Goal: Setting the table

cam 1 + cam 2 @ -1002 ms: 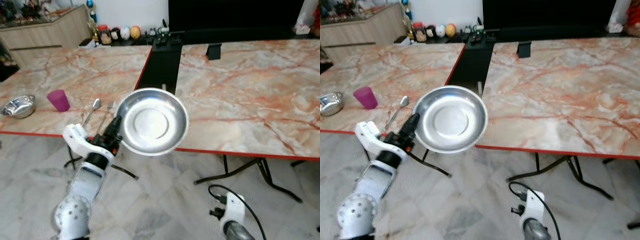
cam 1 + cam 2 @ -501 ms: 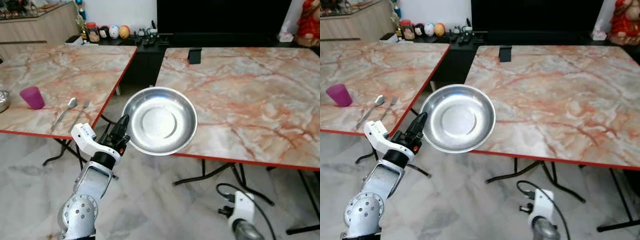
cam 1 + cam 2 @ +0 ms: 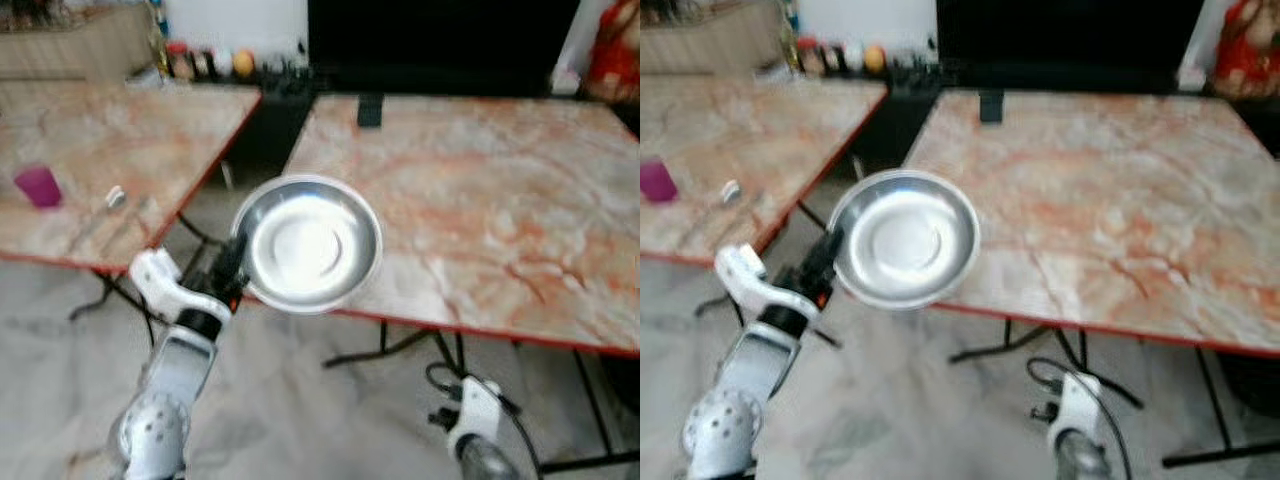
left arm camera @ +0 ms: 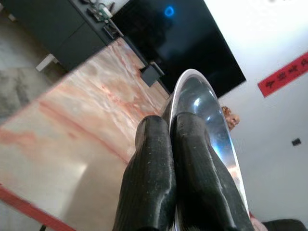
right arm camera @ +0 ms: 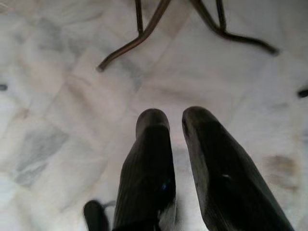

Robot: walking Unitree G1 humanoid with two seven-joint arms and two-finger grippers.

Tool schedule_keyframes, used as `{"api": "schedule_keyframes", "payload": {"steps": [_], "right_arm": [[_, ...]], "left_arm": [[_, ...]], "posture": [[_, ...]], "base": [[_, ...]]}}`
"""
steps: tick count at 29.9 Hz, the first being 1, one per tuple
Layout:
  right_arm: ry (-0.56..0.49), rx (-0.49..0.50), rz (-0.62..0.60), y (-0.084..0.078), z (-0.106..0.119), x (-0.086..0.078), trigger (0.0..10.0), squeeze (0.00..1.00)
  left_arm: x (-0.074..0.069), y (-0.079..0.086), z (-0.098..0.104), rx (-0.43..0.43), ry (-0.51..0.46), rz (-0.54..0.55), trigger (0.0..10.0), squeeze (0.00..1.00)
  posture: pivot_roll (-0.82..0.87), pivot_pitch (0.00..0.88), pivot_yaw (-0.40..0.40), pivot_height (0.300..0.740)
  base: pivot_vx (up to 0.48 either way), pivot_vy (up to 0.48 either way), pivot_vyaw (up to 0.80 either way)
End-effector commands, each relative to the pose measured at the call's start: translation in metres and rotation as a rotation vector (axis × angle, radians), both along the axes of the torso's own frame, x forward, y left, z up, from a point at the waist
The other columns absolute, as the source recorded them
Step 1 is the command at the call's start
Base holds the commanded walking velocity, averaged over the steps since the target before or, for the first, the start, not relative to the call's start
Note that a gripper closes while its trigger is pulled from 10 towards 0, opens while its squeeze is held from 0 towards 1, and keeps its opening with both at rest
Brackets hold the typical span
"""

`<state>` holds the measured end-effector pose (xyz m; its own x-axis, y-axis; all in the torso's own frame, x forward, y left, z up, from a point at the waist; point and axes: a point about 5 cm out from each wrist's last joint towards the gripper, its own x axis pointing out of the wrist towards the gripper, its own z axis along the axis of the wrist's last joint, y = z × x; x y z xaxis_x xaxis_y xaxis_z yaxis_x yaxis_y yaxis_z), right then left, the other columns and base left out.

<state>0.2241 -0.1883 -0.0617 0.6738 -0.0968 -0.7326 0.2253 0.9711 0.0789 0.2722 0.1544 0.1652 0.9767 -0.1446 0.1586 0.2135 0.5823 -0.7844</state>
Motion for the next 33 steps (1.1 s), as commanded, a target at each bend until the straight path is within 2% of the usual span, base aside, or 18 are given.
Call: {"api": "schedule_keyframes", "payload": {"steps": [1, 8, 17, 29, 33], "right_arm": [[0.008, -0.012, -0.016, -0.0066, -0.0004, -0.0020, 10.0, 0.00], [0.009, -0.003, -0.028, -0.0053, -0.0011, -0.0028, 10.0, 0.00], [0.014, -0.005, -0.017, -0.0056, -0.0020, -0.0044, 10.0, 0.00], [0.014, -0.009, -0.015, -0.0060, -0.0018, -0.0041, 10.0, 0.00], [0.013, -0.010, -0.014, -0.0061, -0.0013, -0.0033, 10.0, 0.00]], "left_arm": [[0.0009, -0.0052, 0.0042, -0.002, -0.017, -0.026, 10.0, 0.00], [0.0023, -0.0050, 0.0056, 0.005, -0.021, -0.037, 10.0, 0.00], [0.0016, -0.0049, 0.0052, 0.008, -0.021, -0.041, 10.0, 0.00], [0.0022, -0.0039, 0.0042, 0.020, -0.016, -0.039, 10.0, 0.00], [0.0027, 0.0000, 0.0016, 0.061, 0.001, -0.026, 10.0, 0.00]], "posture": [[-0.10, 0.000, 0.050, 0.740], [-0.10, 0.000, 0.057, 0.740], [-0.10, 0.000, 0.057, 0.740], [-0.10, 0.000, 0.055, 0.740], [-0.09, 0.000, 0.052, 0.740]], "base": [[0.000, -0.285, 0.00], [0.000, -0.282, 0.00], [0.000, -0.282, -0.72], [0.000, -0.282, 0.00], [0.000, 0.000, 0.00]]}}
